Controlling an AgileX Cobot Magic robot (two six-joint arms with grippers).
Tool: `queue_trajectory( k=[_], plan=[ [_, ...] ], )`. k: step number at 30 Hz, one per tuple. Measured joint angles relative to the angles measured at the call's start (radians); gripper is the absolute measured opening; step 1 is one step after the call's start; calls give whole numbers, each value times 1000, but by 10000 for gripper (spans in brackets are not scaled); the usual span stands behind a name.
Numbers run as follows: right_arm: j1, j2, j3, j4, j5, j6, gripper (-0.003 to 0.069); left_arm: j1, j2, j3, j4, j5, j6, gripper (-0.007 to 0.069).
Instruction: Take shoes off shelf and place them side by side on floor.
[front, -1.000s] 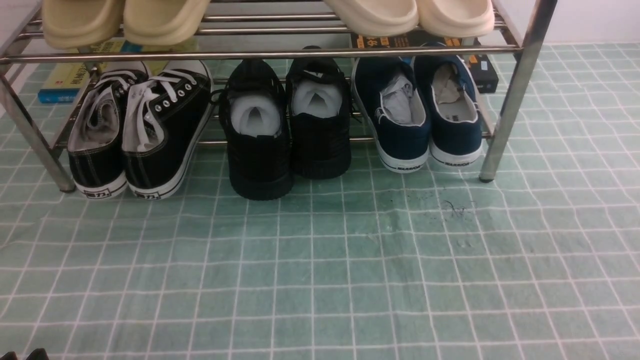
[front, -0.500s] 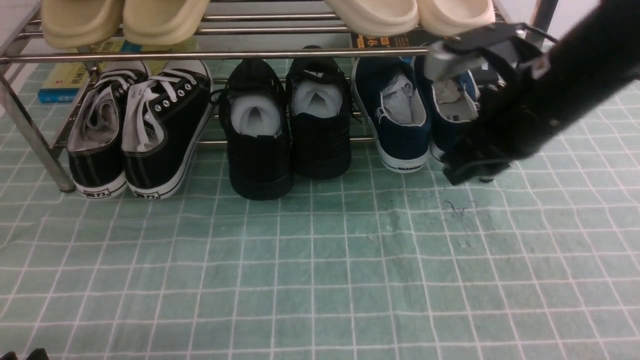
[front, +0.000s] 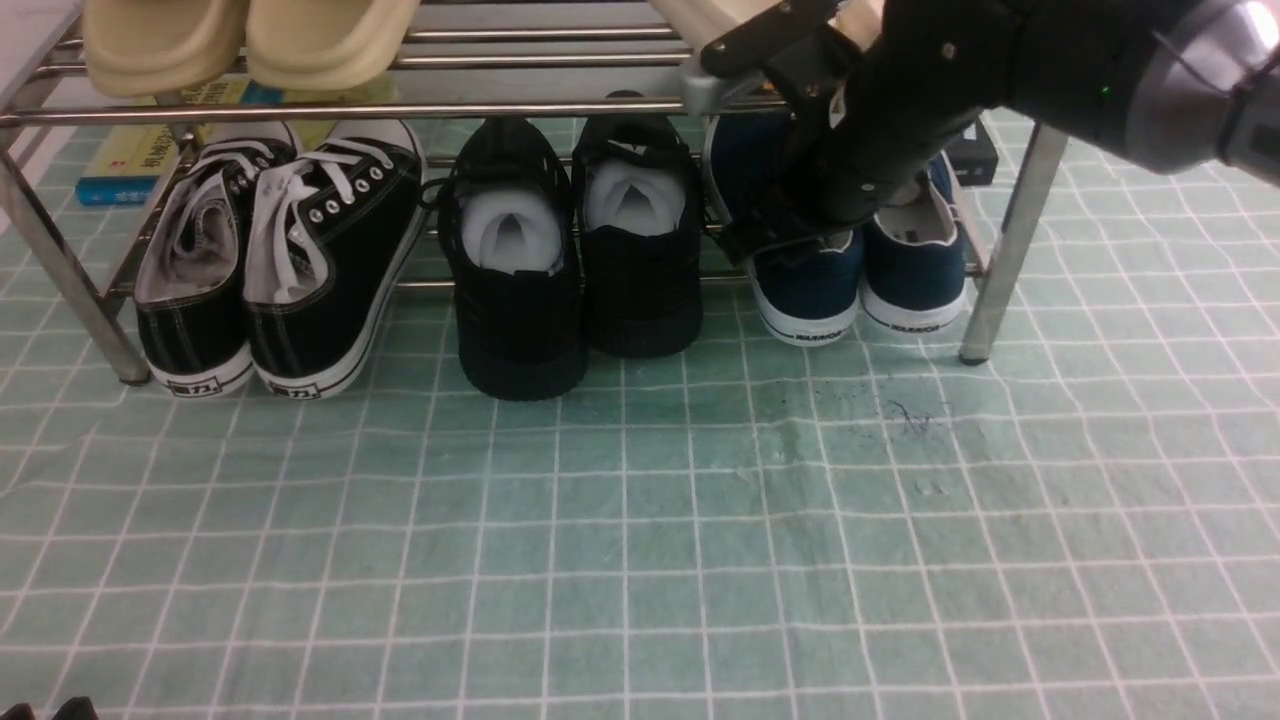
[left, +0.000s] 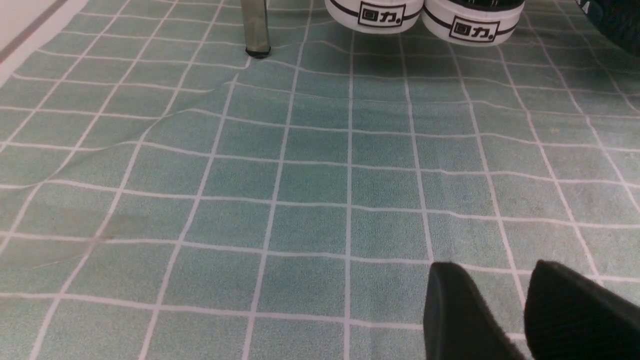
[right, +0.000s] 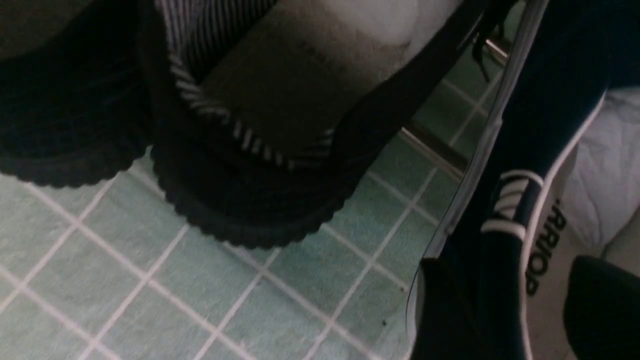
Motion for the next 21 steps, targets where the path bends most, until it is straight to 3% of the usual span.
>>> queue_trajectory(
  k=[9,14,16,17,18,21],
  plan=[
    [0,65,-2,-65,-64,0,348,0,0,0,0,0,0,242],
    [0,75,-2,-78,-53,3,231,0,0,0,1,0,0,242],
    [1,72,-3,-78,-44,4,115,0,0,0,1,0,0,242],
    [1,72,-3,-78,-41,4,104,0,0,0,1,0,0,242],
    [1,66,-3,-77,-29,4,48,0,0,0,1,0,0,242],
    [1,42,-3,-73,9,4,41,0,0,0,1,0,0,242]
  ],
)
